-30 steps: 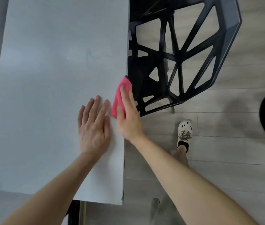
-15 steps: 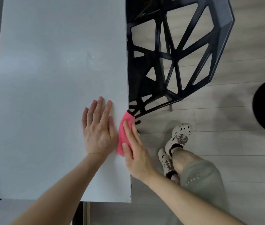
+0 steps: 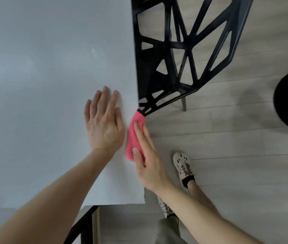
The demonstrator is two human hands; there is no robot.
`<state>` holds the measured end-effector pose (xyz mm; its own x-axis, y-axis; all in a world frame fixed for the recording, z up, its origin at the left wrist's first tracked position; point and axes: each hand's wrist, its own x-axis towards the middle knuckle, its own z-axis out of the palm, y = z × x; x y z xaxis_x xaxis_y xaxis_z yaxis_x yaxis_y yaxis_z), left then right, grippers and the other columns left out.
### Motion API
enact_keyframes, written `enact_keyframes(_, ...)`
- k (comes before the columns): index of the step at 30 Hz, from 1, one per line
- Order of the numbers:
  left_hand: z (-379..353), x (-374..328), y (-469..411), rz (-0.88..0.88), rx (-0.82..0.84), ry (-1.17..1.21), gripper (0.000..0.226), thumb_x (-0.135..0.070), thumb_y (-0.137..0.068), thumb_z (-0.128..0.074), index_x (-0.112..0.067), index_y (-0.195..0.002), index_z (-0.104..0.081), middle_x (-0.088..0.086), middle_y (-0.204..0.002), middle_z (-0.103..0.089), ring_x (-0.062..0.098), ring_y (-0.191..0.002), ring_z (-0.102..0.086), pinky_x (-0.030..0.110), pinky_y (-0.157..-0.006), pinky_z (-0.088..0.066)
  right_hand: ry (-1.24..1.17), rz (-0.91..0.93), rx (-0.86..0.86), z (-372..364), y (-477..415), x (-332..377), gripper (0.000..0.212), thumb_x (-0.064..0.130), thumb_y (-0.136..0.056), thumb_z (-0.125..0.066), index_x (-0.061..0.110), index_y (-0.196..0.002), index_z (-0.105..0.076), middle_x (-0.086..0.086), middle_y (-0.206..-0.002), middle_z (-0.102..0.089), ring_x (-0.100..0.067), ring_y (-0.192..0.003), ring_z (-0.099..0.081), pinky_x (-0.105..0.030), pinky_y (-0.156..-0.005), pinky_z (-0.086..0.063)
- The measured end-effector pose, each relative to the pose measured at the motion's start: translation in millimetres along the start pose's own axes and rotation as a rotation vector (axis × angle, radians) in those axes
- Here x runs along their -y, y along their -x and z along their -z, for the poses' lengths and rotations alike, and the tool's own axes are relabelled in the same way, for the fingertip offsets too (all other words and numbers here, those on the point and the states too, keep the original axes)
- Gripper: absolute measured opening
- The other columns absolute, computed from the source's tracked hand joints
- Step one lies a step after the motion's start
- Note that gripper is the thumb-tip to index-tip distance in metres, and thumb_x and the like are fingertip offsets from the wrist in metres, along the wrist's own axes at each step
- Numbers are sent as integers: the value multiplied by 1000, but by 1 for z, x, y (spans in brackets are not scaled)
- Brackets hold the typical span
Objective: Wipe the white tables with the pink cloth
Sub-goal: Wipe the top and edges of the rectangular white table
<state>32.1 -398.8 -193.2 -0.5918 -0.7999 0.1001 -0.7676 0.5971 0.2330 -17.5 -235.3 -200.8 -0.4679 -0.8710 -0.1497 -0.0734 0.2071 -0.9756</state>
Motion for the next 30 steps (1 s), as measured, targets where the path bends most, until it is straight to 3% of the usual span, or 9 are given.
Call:
enact_keyframes(3,-1,2,0,-11,-9,3,49,-29,-113,-35,-29,-161,-47,0,-174,-37,21,-165,-24,49,-134,-14,-16,-50,5,-6,29,-4,68,8,-114,-45,32,-172,-20,12,-182,-3,8,-162,-4,-2,-120,-16)
enact_keyframes(6,-1,5,2,-24,-74,47,44,-27,-111,-40,-24,-151,-59,3,-164,-51,24,-156,-38,47,-131,-25,-18,-15,-49,-6,-29,2,69,8,-112,-42,29,-173,-21,7,-183,-1,14,-159,-3,0,-117,-13)
enact_keyframes(11,15,15,49,-125,-111,95,36,-10,-105,-49,-18,-130,-74,5,-132,-67,26,-126,-57,47,-103,-52,76,-54,-58,14,-113,15,67,15,-115,-42,34,-174,-16,4,-183,0,-25,-166,-18,-42,-132,-24)
enact_keyframes(13,24,24,83,-197,-63,54,37,-7,-106,-52,-18,-136,-71,7,-136,-65,31,-127,-58,50,-104,-51,50,-23,-51,9,-86,14,66,14,-115,-42,30,-174,-17,2,-183,0,-23,-167,-13,-43,-135,-20)
enact_keyframes(18,45,40,148,-176,130,25,43,-19,-110,-59,-24,-153,-58,9,-161,-51,35,-147,-47,54,-119,-41,-3,-25,-33,-25,99,-5,66,9,-115,-43,27,-174,-19,10,-182,-2,7,-163,-6,-9,-125,-14)
enact_keyframes(21,51,36,159,-137,268,9,55,-35,-111,-58,-29,-165,-45,6,-175,-34,30,-162,-29,50,-129,-31,3,-85,-7,-25,118,-3,66,11,-116,-43,32,-174,-17,13,-182,-1,17,-158,-3,3,-115,-12)
enact_keyframes(24,58,31,155,-124,323,-13,61,-40,-111,-56,-34,-169,-36,1,-179,-25,23,-167,-19,49,-131,-30,34,-17,-16,-15,35,2,65,14,-117,-41,30,-174,-15,7,-183,4,2,-163,2,-4,-123,-8)
enact_keyframes(27,60,25,152,-87,342,-57,63,-42,-111,-54,-38,-169,-32,-4,-180,-21,19,-167,-16,47,-129,-34,46,-60,-67,-1,-49,12,66,11,-116,-38,30,-174,-15,3,-183,4,-18,-168,-7,-33,-134,-13)
enact_keyframes(30,61,20,152,-76,338,-81,61,-43,-110,-54,-38,-168,-33,-5,-180,-23,20,-166,-18,49,-127,-36,31,-75,-88,-4,-49,15,66,9,-115,-38,30,-174,-18,2,-183,1,-20,-167,-11,-30,-131,-15)
